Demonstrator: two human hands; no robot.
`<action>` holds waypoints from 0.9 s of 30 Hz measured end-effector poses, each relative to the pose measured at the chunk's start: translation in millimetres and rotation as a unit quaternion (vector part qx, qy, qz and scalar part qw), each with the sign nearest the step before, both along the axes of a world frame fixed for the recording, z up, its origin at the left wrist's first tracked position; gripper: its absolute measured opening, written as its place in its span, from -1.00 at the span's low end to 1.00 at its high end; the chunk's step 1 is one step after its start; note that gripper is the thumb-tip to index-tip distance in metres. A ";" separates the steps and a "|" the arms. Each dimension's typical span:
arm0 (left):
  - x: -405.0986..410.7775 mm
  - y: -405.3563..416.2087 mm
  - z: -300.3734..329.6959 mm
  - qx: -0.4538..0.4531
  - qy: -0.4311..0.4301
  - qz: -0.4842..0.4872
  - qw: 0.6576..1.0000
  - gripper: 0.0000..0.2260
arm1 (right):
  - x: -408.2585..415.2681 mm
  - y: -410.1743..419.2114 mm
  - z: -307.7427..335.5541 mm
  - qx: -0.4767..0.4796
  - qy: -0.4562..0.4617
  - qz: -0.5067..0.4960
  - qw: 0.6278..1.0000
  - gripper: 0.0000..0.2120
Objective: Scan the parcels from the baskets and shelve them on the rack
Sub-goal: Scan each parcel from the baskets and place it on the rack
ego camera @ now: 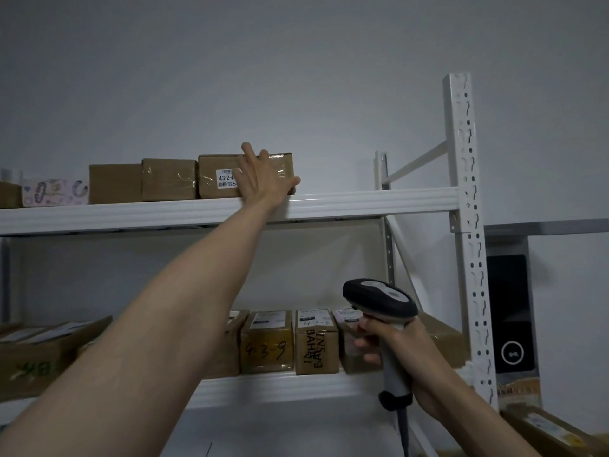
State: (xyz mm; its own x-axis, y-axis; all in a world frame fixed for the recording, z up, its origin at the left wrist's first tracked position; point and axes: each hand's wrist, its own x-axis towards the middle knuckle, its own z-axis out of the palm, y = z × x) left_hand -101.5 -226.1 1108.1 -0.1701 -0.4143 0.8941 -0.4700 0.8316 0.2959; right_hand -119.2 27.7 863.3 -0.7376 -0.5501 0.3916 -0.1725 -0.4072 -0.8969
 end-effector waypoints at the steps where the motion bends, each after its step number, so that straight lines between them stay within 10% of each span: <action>1: 0.6 -1.6 0.5 0.002 -0.002 0.003 1.000 -0.25 | -0.1 0.5 -0.6 -0.004 -0.006 0.002 1.000 -0.95; 9: -1.7 1.5 -7.4 -0.008 -0.002 -0.042 0.999 -0.13 | 2.4 9.8 -8.5 -0.001 -0.023 -0.019 1.000 -0.95; 27: 36.5 109.3 -214.8 -0.088 -0.023 -0.309 0.947 -0.83 | 43.3 73.6 -71.1 0.013 -0.107 -0.079 0.991 -0.90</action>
State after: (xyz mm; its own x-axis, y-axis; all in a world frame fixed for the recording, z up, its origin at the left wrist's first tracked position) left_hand -65.0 -116.9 893.3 -0.3718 -0.0687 0.9257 0.1135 0.9864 0.1188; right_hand -75.9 101.3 792.3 -0.8799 -0.4295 0.2033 -0.0361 -0.3662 -0.9298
